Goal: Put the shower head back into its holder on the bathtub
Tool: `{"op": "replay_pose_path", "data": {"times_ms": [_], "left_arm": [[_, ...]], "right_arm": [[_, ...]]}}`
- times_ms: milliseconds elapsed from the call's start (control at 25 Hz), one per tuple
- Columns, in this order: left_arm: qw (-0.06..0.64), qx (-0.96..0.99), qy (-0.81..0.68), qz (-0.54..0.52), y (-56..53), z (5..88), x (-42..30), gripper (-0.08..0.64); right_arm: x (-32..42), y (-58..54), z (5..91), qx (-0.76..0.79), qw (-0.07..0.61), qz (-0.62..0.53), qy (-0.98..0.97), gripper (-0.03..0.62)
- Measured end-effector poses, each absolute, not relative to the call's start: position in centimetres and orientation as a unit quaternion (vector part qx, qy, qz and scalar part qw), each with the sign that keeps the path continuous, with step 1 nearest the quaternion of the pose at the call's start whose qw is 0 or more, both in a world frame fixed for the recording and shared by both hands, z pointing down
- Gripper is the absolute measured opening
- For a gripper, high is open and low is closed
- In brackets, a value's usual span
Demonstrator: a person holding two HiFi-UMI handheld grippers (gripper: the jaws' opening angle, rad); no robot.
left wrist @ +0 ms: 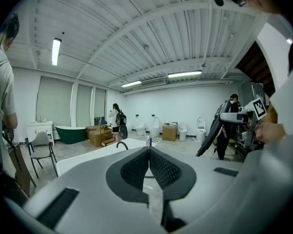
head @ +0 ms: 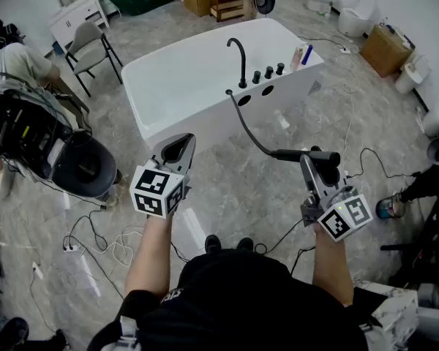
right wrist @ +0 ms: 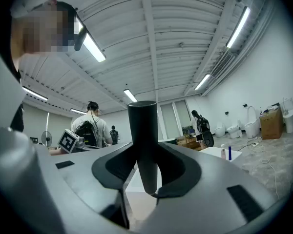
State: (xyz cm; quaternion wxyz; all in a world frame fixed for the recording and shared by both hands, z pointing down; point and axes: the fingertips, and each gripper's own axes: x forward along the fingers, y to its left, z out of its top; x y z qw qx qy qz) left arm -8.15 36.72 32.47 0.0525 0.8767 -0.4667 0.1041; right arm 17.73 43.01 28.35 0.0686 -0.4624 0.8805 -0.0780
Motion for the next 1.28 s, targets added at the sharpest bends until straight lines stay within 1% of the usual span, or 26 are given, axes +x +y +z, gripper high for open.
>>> {"op": "replay_pose_path", "data": {"times_ms": [320, 480, 920, 1280], "left_arm": [[0.053, 0.878, -0.461, 0.118, 37.8, 32.8, -5.6, 0.017], [0.050, 0.875, -0.465, 0.124, 37.3, 32.6, -4.0, 0.017], [0.044, 0.872, -0.472, 0.121, 37.1, 32.7, 0.1, 0.017], [0.054, 0.873, -0.472, 0.108, 30.5, 34.3, -0.1, 0.017]], "right_arm": [[20.1, 43.4, 28.7, -0.465, 0.070, -0.087, 0.878, 0.149], [22.0, 43.2, 28.6, -0.458, 0.088, -0.103, 0.878, 0.150], [25.4, 42.2, 28.9, -0.449, 0.097, -0.097, 0.883, 0.152], [25.5, 36.3, 30.5, -0.457, 0.086, -0.107, 0.879, 0.150]]}}
